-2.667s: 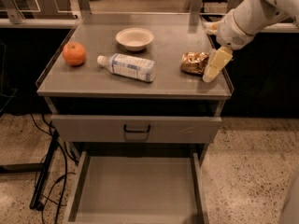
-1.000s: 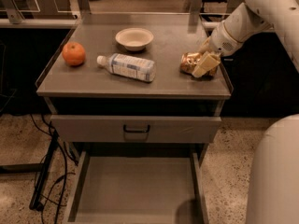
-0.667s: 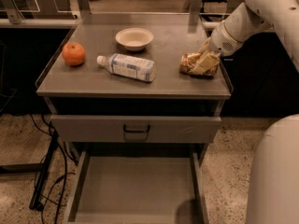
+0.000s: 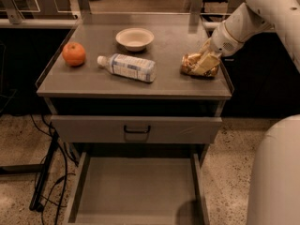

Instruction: Place orange can into middle drawer

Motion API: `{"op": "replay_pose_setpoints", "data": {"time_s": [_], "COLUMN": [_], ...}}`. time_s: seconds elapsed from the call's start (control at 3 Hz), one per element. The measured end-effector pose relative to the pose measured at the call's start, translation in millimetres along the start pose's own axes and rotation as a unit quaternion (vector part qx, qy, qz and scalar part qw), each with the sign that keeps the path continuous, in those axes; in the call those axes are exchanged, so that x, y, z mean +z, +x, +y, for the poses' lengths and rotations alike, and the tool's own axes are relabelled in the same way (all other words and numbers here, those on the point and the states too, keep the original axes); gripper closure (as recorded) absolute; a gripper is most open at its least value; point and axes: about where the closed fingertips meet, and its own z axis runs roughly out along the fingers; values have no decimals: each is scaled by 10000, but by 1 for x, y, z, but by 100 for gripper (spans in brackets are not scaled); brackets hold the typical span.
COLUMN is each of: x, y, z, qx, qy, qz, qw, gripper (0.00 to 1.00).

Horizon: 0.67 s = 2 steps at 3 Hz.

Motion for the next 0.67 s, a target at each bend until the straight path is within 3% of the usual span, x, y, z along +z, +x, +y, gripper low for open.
{"op": "replay_pose_setpoints", "data": {"time_s": [0.33, 0.67], "x": [-2, -33], "y": [0, -3], "z": [-4, -9], "qx": [-11, -80], "qy": [29, 243], "qz": [86, 92], "qw": [10000, 9996], "gripper": [100, 100]}}
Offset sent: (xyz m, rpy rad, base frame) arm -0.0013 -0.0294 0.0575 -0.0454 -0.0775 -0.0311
